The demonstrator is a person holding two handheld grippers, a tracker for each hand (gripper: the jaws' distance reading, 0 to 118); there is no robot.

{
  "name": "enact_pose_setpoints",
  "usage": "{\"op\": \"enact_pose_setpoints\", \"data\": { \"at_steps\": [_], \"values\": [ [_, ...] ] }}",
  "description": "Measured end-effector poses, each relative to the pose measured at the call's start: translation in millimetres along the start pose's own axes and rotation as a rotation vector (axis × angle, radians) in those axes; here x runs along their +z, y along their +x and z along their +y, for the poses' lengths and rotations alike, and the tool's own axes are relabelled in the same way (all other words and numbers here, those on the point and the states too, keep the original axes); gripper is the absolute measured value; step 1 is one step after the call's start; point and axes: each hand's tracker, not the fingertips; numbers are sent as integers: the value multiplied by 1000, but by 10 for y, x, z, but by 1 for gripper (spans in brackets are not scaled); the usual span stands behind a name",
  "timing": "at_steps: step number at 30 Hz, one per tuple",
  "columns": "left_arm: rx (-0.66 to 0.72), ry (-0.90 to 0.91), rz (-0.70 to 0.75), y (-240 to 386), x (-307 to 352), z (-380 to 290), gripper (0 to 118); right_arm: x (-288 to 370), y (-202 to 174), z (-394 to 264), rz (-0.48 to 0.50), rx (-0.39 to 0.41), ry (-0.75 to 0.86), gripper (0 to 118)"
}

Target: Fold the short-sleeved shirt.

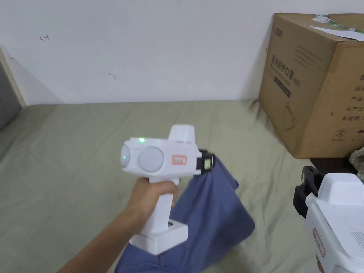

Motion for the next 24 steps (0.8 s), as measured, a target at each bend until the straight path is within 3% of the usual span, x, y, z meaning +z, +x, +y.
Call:
{"op": "enact_pose_setpoints", "data": {
  "at_steps": [7, 12, 16, 19, 22, 23, 24],
  "values": [
    [-23, -275, 72, -169, -768, -980, 0, -48, 34, -172, -4, 4, -43, 0],
    [-91, -442, 225, -359, -1101, -1460, 0, -44, 13, -252, 1, 1, -65, 0],
    [-67, -454, 268, -466, -1144, -1610, 0, -37, 6, -274, -5, -7, -74, 0],
    [-22, -394, 251, -458, -1012, -1535, 29, -31, 6, -260, -3, -17, -81, 0],
    [-35, -328, 271, -415, -836, -1431, 98, 1, -3, -220, -4, -16, -68, 0],
    [-19, -297, 275, -413, -771, -1390, 112, 8, -6, -203, -5, -17, -65, 0],
    [6, -253, 275, -387, -660, -1344, 114, 17, -6, -189, -2, -22, -59, 0]
  ]
}}
